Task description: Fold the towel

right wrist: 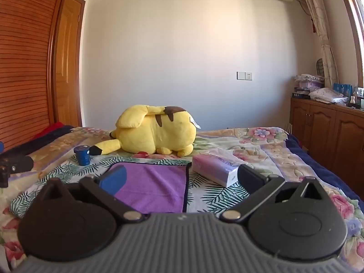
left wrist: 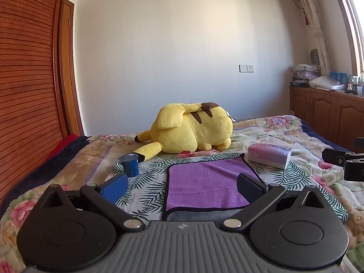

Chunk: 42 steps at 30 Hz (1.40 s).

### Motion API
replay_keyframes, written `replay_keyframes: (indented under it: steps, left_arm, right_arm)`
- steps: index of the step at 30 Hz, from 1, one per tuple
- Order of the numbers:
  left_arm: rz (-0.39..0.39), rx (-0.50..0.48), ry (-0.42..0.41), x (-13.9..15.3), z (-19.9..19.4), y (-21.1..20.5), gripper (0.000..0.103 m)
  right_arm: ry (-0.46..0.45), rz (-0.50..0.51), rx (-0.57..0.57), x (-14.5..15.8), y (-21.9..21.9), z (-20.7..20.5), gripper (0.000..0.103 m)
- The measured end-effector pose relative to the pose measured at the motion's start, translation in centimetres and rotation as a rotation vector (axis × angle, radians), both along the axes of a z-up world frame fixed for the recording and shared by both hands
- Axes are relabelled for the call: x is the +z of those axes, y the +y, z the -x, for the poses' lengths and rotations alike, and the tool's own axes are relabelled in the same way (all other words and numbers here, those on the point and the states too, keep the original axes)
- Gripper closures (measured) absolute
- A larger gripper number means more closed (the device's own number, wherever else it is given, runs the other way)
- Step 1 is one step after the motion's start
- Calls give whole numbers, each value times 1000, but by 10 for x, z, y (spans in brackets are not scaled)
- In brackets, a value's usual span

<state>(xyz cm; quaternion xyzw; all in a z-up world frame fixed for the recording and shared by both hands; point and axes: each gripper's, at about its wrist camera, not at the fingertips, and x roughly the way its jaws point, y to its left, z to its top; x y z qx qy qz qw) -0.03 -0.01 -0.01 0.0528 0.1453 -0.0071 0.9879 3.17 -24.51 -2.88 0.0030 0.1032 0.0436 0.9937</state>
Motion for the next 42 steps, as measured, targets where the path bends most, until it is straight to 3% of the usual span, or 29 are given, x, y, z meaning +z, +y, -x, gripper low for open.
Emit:
replay_keyframes:
  steps: [42]
  left_arm:
    - [1, 4, -6, 3, 1, 3, 16]
  right_arm:
    - [-6, -7, 2, 0, -1, -1, 0]
